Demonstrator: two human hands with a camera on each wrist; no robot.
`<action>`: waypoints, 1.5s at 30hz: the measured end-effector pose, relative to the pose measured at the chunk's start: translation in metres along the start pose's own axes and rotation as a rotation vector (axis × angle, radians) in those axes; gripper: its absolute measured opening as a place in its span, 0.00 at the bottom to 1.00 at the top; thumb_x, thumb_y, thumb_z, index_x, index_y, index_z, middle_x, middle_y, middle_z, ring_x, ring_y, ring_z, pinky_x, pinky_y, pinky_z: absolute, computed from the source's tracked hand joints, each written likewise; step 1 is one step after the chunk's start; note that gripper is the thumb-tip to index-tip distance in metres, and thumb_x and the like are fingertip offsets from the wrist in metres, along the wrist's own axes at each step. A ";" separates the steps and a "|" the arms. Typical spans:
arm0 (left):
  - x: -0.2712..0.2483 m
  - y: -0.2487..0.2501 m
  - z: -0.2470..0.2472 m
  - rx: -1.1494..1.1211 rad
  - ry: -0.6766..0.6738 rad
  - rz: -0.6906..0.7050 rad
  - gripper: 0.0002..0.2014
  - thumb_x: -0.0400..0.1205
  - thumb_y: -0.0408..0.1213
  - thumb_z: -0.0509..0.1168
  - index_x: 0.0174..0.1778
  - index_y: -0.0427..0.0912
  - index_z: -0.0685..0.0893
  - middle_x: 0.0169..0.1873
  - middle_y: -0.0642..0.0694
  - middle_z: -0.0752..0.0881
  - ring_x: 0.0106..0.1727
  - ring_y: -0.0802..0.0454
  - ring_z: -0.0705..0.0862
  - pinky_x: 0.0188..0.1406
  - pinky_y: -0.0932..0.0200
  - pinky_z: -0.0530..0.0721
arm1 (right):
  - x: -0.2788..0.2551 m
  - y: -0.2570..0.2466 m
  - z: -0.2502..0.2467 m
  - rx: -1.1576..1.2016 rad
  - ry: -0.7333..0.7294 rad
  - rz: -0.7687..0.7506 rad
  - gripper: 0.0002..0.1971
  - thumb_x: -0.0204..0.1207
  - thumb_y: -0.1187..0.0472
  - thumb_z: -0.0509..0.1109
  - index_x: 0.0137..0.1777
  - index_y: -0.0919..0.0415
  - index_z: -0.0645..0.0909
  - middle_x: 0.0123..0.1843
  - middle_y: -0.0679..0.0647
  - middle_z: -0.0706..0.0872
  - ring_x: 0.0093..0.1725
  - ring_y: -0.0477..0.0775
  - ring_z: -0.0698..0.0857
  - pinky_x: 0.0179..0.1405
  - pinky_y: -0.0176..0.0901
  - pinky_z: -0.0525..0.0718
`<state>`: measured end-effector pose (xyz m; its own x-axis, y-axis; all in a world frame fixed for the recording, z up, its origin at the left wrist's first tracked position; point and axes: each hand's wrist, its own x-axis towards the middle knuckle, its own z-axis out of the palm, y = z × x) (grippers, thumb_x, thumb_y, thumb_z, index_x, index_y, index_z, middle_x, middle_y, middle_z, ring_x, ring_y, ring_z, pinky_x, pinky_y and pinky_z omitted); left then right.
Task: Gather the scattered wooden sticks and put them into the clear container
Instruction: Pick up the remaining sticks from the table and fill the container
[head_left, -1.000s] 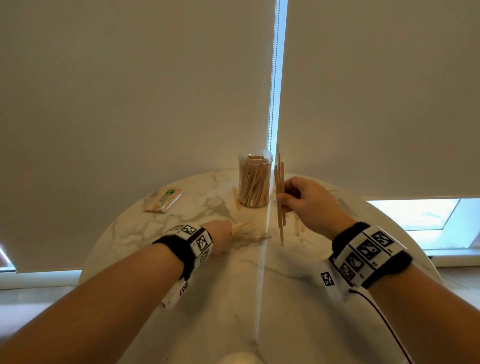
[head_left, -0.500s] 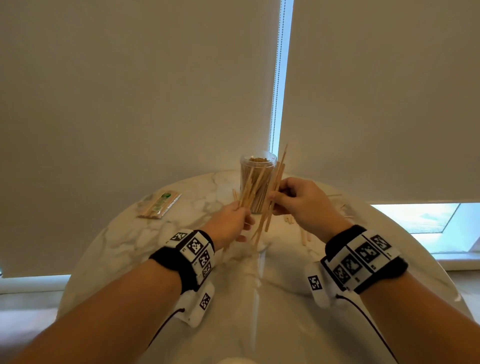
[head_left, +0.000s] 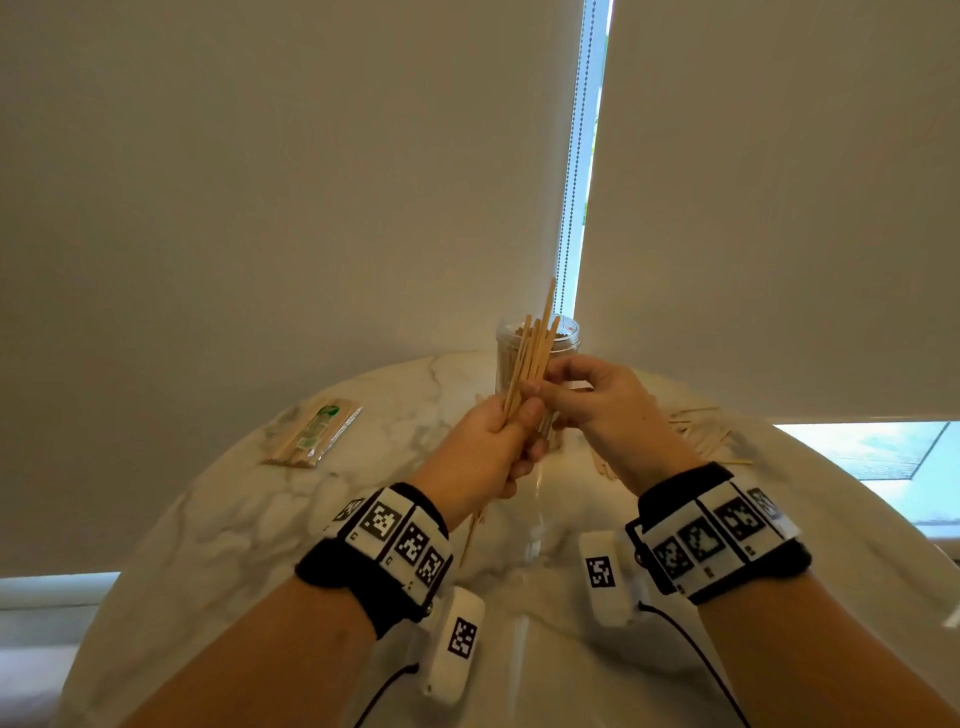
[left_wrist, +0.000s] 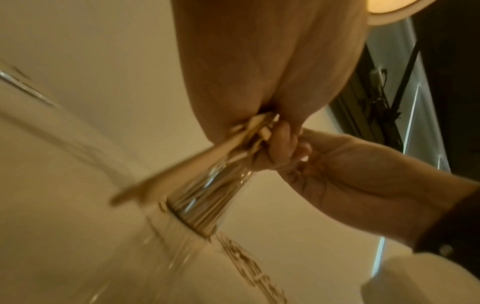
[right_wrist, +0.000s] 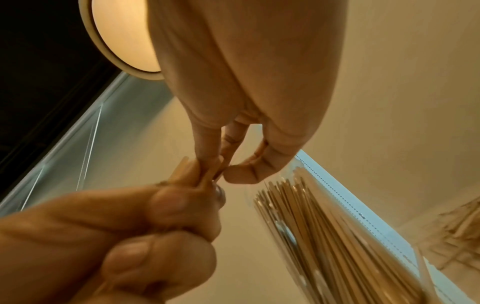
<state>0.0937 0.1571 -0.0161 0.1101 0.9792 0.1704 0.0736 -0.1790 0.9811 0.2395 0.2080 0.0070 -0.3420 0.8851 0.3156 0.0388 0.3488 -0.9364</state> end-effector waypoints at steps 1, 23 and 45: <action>0.003 -0.001 -0.005 -0.001 -0.019 0.006 0.12 0.91 0.49 0.57 0.60 0.46 0.79 0.30 0.51 0.76 0.26 0.58 0.69 0.21 0.65 0.67 | 0.001 -0.001 0.000 -0.014 0.008 -0.004 0.10 0.77 0.60 0.78 0.55 0.63 0.88 0.49 0.60 0.91 0.47 0.57 0.91 0.52 0.54 0.90; 0.021 0.006 -0.031 0.933 0.006 0.144 0.15 0.84 0.57 0.66 0.38 0.52 0.85 0.28 0.52 0.83 0.29 0.59 0.79 0.32 0.59 0.74 | 0.007 -0.021 -0.019 -0.426 0.160 -0.043 0.18 0.86 0.42 0.56 0.55 0.49 0.85 0.49 0.48 0.90 0.52 0.49 0.88 0.60 0.60 0.85; 0.013 0.024 -0.019 0.718 -0.015 0.212 0.40 0.70 0.64 0.77 0.77 0.67 0.68 0.44 0.56 0.90 0.44 0.63 0.89 0.50 0.59 0.87 | 0.006 -0.014 -0.013 -1.046 0.019 -0.170 0.26 0.86 0.49 0.59 0.26 0.57 0.81 0.22 0.51 0.77 0.23 0.49 0.74 0.24 0.40 0.65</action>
<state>0.0776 0.1676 0.0111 0.2069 0.9161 0.3433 0.6777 -0.3873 0.6251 0.2497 0.2121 0.0243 -0.4046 0.8012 0.4408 0.7837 0.5522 -0.2843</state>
